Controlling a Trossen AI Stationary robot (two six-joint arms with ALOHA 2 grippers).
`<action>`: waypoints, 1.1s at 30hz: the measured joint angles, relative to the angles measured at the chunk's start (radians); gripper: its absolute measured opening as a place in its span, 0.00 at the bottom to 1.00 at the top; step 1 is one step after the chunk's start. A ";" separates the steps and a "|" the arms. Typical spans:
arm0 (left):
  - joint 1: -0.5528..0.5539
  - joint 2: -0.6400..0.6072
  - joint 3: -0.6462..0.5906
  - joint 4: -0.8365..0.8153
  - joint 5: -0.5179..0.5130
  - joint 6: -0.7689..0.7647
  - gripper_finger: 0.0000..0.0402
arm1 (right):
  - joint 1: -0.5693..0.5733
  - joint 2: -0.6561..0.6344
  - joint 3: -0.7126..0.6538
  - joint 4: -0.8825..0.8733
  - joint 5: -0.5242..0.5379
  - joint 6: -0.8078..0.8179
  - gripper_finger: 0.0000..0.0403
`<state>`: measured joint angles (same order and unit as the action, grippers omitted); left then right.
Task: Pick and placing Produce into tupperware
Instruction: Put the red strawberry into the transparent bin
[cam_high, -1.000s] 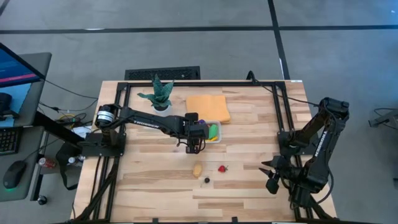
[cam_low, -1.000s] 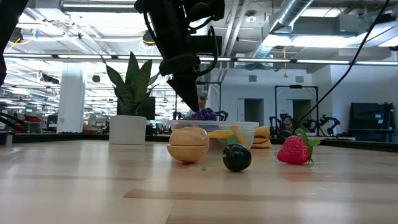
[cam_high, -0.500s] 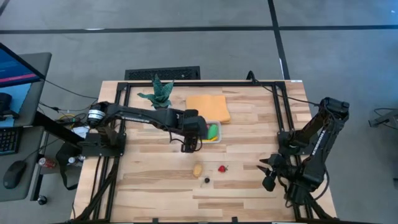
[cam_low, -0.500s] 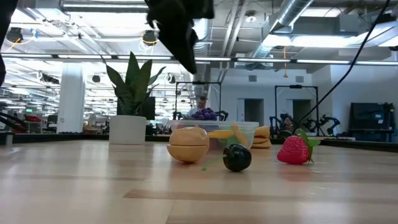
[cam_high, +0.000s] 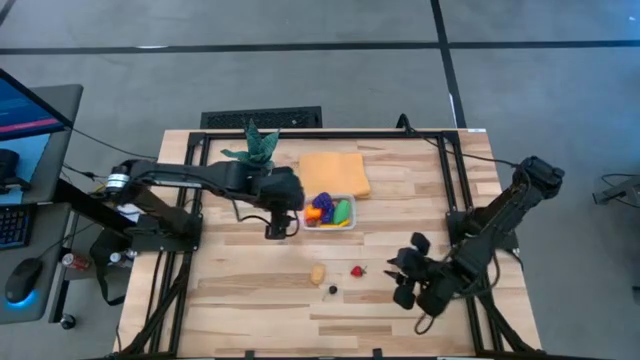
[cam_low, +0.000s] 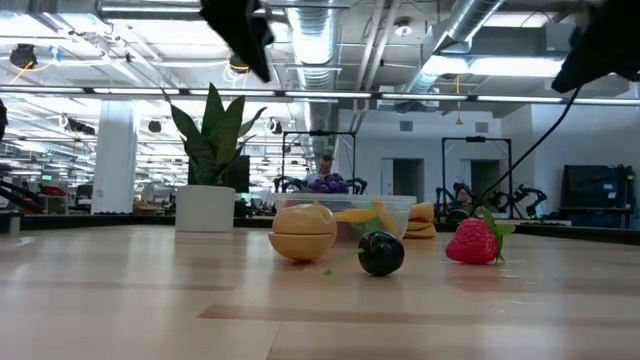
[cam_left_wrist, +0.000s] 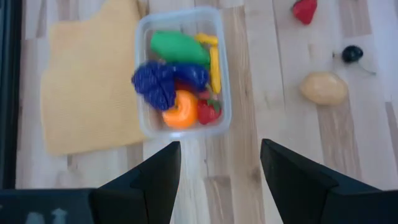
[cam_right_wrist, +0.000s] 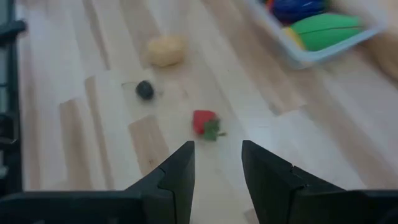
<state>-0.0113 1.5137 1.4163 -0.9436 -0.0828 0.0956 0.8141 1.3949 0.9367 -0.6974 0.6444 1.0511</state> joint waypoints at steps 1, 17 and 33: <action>0.000 -0.032 -0.038 0.015 0.000 -0.008 0.53 | -0.020 0.000 0.000 0.021 -0.033 -0.035 0.31; -0.036 -0.617 -0.657 0.367 -0.017 -0.351 0.53 | -0.296 0.032 0.000 0.142 -0.330 -0.374 0.57; -0.068 -0.724 -0.719 0.381 -0.117 -0.398 0.53 | -0.305 0.248 -0.001 0.303 -0.446 -0.398 0.62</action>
<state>-0.0788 0.7896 0.6971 -0.5627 -0.1995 -0.3022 0.5087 1.6433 0.9357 -0.3941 0.1981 0.6530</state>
